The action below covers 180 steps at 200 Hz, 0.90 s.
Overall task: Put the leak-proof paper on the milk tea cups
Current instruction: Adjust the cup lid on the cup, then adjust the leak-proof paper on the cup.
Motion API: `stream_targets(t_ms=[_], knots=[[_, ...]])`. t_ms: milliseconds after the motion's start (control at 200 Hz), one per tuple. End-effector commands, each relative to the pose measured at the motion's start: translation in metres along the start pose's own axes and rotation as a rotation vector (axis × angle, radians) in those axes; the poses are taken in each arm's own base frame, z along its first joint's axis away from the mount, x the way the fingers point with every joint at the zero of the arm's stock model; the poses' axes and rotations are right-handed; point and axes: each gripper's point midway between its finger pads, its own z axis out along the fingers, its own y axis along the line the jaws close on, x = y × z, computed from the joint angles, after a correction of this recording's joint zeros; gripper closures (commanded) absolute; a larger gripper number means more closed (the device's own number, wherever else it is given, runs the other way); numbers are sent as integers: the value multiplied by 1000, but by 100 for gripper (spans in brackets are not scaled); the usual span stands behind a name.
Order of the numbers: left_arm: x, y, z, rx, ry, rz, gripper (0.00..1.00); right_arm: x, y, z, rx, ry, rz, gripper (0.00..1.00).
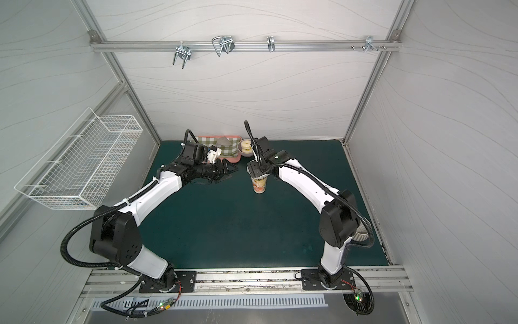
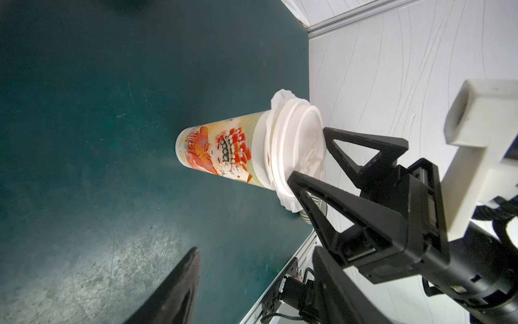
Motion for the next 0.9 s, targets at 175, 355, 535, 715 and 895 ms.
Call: stream_targets(t_ms=[175,355,535,715,895], knots=[[-16,-28,22,66,12,48,44,-20,-13,-36,17,-81,16,19],[-20,-30,39,70,35,48,52,-21,-18,-42,23,-94,25,19],[-26,-28,51,70,45,41,57,-18,-21,-43,28,-98,32,19],[-26,-29,59,79,60,39,68,-15,-21,-41,27,-88,36,19],[-23,-27,65,80,76,33,70,-14,-22,-40,28,-88,37,19]])
